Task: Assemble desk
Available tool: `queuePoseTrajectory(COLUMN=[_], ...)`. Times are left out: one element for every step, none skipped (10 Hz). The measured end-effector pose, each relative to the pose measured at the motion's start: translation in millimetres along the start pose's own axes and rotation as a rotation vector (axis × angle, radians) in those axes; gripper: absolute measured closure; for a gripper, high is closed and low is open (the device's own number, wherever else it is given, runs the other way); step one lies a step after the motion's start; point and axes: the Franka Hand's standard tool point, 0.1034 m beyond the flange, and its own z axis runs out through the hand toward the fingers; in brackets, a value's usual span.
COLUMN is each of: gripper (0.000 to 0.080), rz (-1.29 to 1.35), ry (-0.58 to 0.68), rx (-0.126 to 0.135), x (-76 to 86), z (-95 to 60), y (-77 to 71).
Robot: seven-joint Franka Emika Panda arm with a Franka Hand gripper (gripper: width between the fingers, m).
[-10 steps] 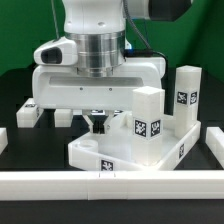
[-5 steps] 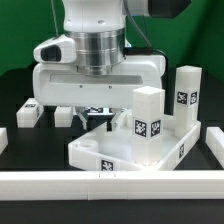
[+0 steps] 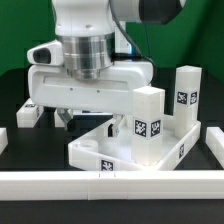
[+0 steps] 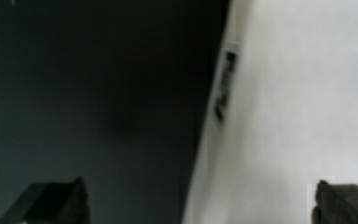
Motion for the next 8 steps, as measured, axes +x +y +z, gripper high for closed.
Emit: queuePoseTrajectory(gripper=[0.0154,0.0151,0.0151,0.0151,0.0151,0.0151,0.0299,0.0299], rz=[0.0,0.0,0.0,0.0,0.0,0.0,0.0,0.0], ry=[0.002,0.002,0.002,0.001,0.001,0.001,0.001,0.001], rx=[0.001,0.001,0.0,0.0,0.0,0.0,0.0,0.0], x=[1.0,0.8,0.8,0.7,0.7,0.7,0.7,0.7], z=[-0.9,-0.7,-0.5,-0.5,-0.5,-0.4,-0.4,-0.4], y=[-0.3,-0.1,0.0,0.0,0.0,0.0,0.0,0.0])
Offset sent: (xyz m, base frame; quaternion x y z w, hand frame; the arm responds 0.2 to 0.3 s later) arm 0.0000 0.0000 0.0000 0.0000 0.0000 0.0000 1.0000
